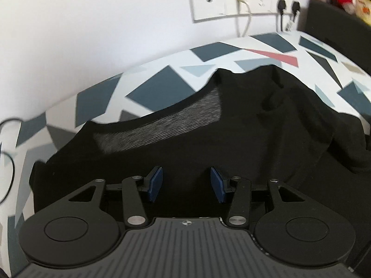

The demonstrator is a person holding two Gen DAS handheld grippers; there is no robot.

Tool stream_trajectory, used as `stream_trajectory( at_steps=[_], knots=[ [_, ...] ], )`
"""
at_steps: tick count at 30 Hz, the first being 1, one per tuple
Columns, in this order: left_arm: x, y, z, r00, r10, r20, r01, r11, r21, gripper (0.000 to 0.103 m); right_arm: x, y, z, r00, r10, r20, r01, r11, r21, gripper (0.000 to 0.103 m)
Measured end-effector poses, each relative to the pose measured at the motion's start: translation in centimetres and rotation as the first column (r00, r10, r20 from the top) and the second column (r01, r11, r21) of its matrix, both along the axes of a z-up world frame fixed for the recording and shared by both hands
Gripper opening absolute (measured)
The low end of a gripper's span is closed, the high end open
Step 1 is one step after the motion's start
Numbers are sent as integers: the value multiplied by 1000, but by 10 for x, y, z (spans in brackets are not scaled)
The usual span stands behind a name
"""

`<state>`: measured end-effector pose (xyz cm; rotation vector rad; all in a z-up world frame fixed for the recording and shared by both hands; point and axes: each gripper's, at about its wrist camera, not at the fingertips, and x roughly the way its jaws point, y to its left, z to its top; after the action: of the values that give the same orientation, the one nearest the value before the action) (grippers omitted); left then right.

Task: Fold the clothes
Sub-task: 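Open the left gripper and lift the right gripper away from the sweater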

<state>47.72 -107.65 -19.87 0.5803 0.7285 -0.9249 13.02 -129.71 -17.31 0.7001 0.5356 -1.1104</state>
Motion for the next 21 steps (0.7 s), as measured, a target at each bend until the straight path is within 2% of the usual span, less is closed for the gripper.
stream_trajectory(
  at_steps=[3, 5, 7, 9, 11, 13, 14, 15, 19, 21],
  knots=[
    [0, -3, 0, 1000, 6, -11, -6, 1000, 3, 48, 12, 8, -6, 990, 83, -117, -91, 994, -65, 55],
    [1, -3, 0, 1000, 10, -13, -10, 1000, 4, 51, 28, 15, -15, 955, 179, -237, -211, 971, -116, 55],
    [3, -2, 0, 1000, 20, -18, -20, 1000, 4, 54, 42, 18, -24, 917, 243, -315, -295, 946, -131, 55],
    [4, -1, 0, 999, 36, -30, -36, 999, 3, 56, 51, 17, -36, 888, 289, -358, -349, 930, -114, 50],
    [5, -1, 0, 998, 48, -37, -48, 999, 3, 58, 53, 14, -44, 879, 299, -371, -356, 930, -93, 45],
    [6, -1, 0, 997, 59, -40, -59, 998, 5, 61, 49, 11, -45, 897, 280, -342, -330, 939, -98, 36],
    [7, 0, 0, 997, 64, -46, -64, 998, 5, 62, 46, 9, -43, 905, 275, -324, -318, 944, -88, 21],
    [9, 0, 0, 996, 70, -55, -70, 998, 4, 63, 43, 6, -41, 913, 271, -304, -307, 949, -77, 13],
    [18, 6, 3, 989, 99, -113, -100, 995, 1, 63, 32, -3, -25, 939, 280, -202, -293, 956, -37, 8],
    [22, 13, 7, 985, 119, -125, -121, 993, -11, 63, 25, -6, -10, 954, 283, -94, -286, 958, -15, 7]
  ],
)
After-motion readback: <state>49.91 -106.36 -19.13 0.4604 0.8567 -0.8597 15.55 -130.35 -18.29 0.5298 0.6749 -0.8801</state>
